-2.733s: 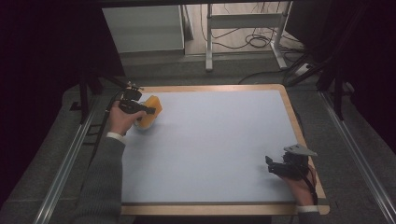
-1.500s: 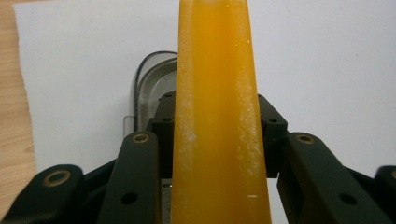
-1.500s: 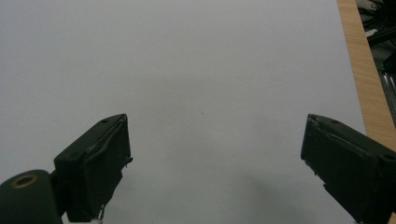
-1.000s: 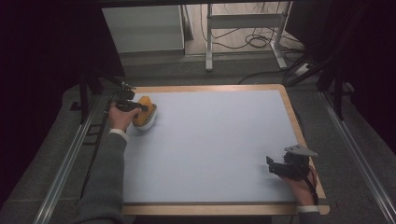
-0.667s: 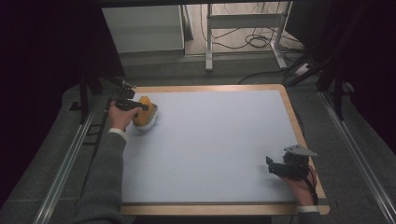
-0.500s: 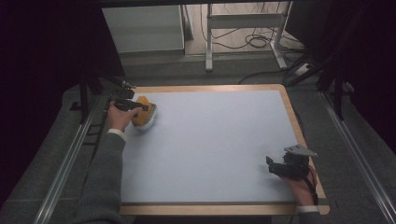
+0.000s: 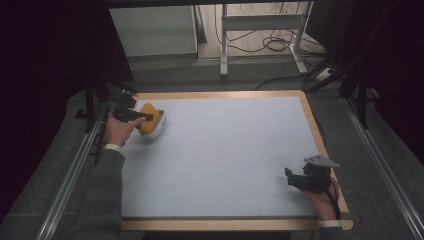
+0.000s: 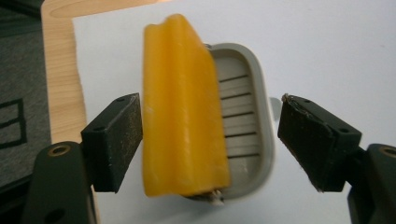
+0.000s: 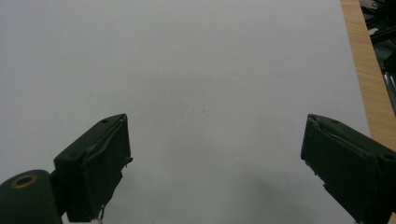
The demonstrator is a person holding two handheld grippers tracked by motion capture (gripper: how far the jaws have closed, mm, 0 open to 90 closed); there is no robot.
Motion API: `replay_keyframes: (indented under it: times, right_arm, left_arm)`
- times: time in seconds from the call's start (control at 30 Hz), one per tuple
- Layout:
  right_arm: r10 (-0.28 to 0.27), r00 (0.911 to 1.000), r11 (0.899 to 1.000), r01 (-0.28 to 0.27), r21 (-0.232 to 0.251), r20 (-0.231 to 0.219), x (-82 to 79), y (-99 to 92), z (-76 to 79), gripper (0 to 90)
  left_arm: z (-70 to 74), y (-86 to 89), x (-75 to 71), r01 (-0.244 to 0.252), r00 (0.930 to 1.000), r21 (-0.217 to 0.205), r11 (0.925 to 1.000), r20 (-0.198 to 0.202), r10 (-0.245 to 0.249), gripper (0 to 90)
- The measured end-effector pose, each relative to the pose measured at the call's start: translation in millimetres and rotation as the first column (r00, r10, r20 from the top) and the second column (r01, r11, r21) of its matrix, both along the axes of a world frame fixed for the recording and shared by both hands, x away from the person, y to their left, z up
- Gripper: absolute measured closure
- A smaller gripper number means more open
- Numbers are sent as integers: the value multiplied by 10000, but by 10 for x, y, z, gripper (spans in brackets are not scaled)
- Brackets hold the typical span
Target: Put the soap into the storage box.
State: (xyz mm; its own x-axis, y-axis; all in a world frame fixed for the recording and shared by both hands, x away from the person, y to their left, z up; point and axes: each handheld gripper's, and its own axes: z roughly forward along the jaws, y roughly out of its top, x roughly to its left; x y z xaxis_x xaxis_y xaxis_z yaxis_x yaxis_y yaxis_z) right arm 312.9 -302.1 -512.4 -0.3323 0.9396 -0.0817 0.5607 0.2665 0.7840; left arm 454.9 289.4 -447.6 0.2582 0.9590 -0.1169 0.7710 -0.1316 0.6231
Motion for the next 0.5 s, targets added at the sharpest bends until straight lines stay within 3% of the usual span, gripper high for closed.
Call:
replay_keyframes:
  times: [0.1, 0.17, 0.33, 0.5]
  right_arm:
    - [10, 10000, 10000, -10, 28, 36, -4, 5, 8, 85]
    - [11, 10000, 10000, -11, 36, 52, -5, 5, 11, 85]
    - [4, 10000, 10000, -4, 35, 25, 1, 12, 9, 85]
    - [49, 10000, 10000, -49, 60, 65, -6, 26, 23, 85]
  left_arm:
    - [12, -53, -132, 332, 9993, -31, 9994, 173, -331, 217]
    - [19, -117, -290, 736, 9960, -172, 9971, 517, -726, 213]
    - [-14, -252, -626, 1558, 9830, -294, 9874, 1030, -1520, 213]
    - [-91, -338, -872, 2136, 9711, -602, 9751, 1221, -2052, 211]
